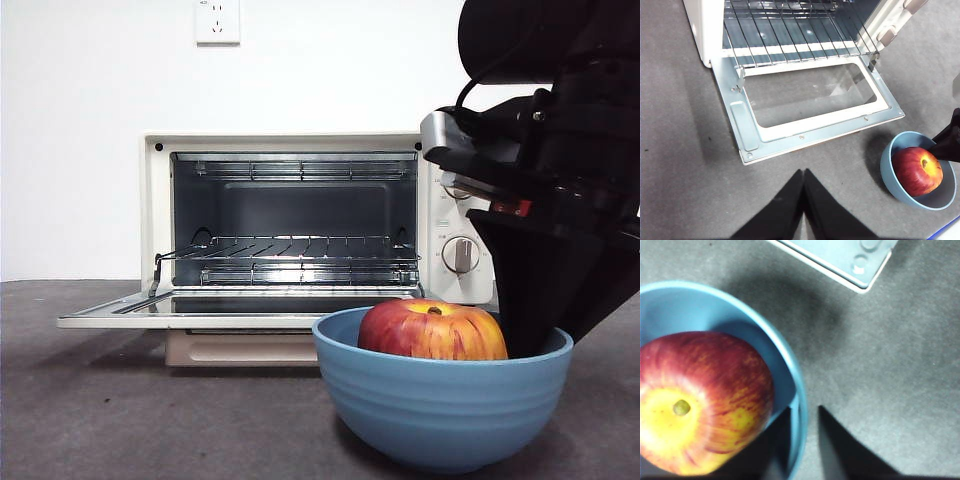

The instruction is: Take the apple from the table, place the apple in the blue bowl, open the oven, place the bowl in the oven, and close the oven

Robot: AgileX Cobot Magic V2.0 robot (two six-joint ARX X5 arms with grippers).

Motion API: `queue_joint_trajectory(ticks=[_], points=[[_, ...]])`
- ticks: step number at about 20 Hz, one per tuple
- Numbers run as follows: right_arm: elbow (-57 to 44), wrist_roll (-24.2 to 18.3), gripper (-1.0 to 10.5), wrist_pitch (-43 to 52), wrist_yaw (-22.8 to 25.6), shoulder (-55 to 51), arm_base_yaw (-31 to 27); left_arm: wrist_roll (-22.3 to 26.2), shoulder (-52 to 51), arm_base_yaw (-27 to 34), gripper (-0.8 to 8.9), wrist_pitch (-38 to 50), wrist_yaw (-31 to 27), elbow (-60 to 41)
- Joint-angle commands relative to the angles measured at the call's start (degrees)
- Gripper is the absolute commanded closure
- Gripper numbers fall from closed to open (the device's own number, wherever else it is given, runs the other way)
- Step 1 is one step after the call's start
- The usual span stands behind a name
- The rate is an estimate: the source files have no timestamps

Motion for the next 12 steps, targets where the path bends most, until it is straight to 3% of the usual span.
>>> queue_joint_trajectory(ticks=[1,6,12], points=[[0.3,-0.1,9.4,0.3,-0.1,0.8,0.5,-0.2,0.2,-0.1,8.06,0.5,0.3,0.4],[1.2,2.7,9.4,0.2,-2.6,-1.3,0.7,-0.2,0.2,-0.1,8.06,1.0,0.3,0.4],[10.4,6.3,9.4,-1.4,-1.2,-2.0,1.0,-0.1,0.2,-0.1,8.06,1.0,0.3,0.4]])
